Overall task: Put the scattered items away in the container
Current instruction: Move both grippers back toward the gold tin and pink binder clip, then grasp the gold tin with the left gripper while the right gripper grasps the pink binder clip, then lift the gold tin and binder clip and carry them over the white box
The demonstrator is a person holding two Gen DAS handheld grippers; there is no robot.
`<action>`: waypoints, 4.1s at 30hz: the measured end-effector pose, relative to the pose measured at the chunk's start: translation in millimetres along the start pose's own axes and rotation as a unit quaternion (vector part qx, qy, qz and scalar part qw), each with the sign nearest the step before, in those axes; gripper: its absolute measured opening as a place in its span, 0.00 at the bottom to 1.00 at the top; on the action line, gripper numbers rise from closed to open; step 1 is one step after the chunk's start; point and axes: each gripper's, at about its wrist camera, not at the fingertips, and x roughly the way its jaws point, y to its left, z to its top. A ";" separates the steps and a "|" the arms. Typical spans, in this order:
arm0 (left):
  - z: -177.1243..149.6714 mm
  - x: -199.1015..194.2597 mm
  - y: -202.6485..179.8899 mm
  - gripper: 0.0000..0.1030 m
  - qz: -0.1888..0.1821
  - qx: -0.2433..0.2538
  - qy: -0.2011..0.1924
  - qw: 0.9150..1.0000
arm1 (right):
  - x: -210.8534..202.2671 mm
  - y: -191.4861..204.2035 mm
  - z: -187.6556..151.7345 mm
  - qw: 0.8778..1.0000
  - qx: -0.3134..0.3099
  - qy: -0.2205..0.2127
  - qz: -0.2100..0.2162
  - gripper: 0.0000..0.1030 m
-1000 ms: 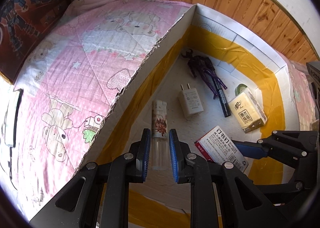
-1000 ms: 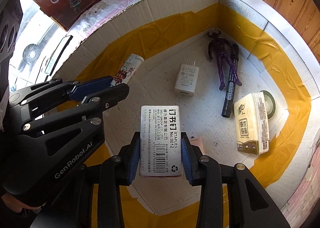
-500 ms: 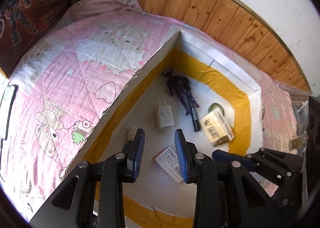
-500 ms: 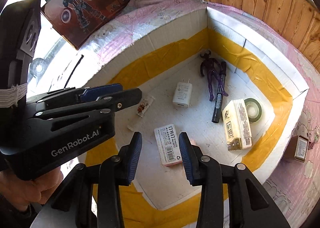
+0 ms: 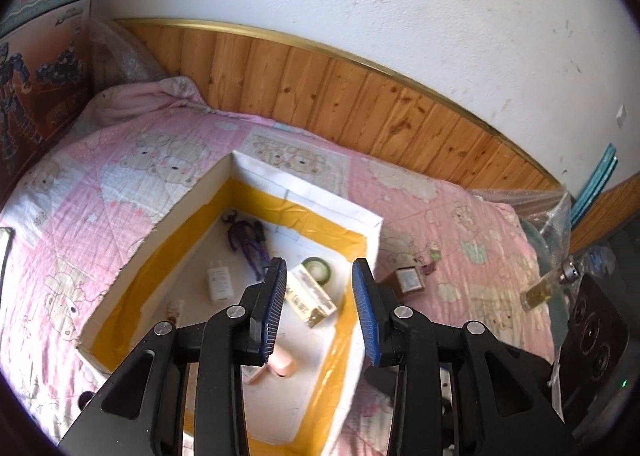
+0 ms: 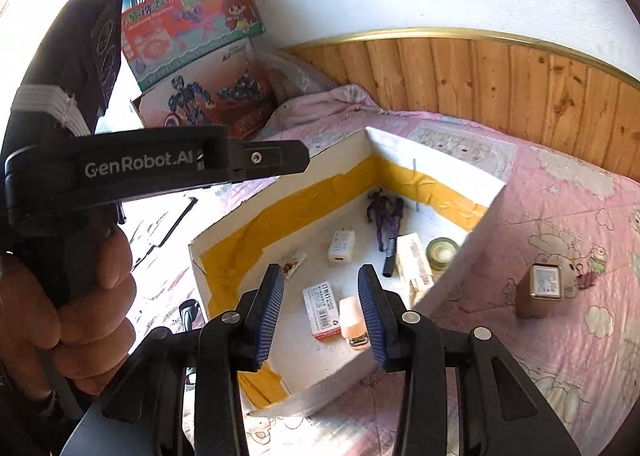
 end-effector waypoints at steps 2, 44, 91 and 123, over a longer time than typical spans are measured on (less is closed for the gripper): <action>-5.6 7.4 -18.7 0.41 -0.031 0.006 0.015 0.999 | -17.7 -24.3 0.1 0.999 0.024 -0.025 -0.023 0.39; -53.1 259.8 -131.7 0.61 0.033 0.049 0.142 0.988 | 87.3 -315.2 -37.7 0.972 0.024 0.076 -0.219 0.32; -111.7 255.3 -142.7 0.51 0.019 0.143 0.133 0.980 | 67.0 -331.4 -52.1 0.972 0.101 0.062 -0.201 0.32; -130.4 125.1 -125.6 0.51 -0.025 0.101 0.112 0.988 | 4.3 -208.9 -63.9 0.978 0.115 0.048 -0.165 0.32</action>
